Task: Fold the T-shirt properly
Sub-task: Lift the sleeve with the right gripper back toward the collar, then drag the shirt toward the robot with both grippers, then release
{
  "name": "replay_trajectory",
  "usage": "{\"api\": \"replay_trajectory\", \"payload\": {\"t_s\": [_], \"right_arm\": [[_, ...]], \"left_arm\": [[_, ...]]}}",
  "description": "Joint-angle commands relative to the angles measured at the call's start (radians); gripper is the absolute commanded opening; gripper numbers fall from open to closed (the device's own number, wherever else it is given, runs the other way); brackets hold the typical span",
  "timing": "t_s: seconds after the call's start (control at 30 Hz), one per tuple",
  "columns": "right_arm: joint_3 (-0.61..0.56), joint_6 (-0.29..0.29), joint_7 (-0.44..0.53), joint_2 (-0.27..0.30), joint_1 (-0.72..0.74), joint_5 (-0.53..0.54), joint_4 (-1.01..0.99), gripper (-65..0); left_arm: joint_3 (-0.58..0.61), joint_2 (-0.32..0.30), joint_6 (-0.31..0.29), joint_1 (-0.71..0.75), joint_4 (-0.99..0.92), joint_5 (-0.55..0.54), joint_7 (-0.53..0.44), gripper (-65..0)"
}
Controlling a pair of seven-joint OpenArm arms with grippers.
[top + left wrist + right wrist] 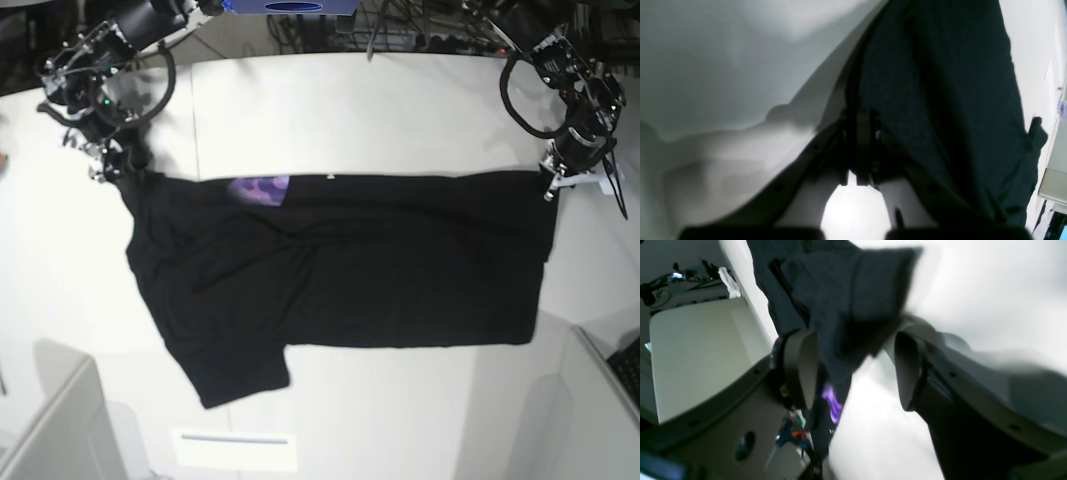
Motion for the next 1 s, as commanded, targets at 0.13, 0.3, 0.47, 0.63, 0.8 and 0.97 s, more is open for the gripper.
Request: {"api": "replay_trajectory", "payload": {"t_s": [0.13,0.3,0.47,0.63,0.8,0.97], "right_arm": [[-0.001,0.003,0.030,0.020,0.033,-0.051,0.015,-32.3],[0.001,0.003,-0.007,0.019,0.033,-0.051,0.015,-32.3],[0.001,0.003,-0.041,0.019,0.030,-0.058,0.014,-32.3],[-0.002,0.003,-0.003,0.025,0.036,-0.058,-0.052,-35.6],[-0.082,0.006,0.059,0.069,0.036,-0.052,-0.153,-61.2],[-0.105,0.003,0.077,0.111,0.047,-0.051,-0.123,-65.0]], "left_arm": [[0.024,-0.051,-0.009,0.001,0.022,-0.019,-0.011,-65.0],[0.026,-0.052,-0.009,0.001,0.022,-0.019,-0.010,-65.0],[0.027,-0.049,-0.009,0.010,0.022,-0.019,-0.008,-65.0],[0.027,-0.051,-0.009,0.012,0.023,-0.019,-0.008,-65.0],[0.027,-0.057,-0.009,0.013,0.023,-0.019,-0.008,-65.0],[0.029,-0.109,-0.009,0.022,0.031,-0.019,0.056,-65.0]]}}
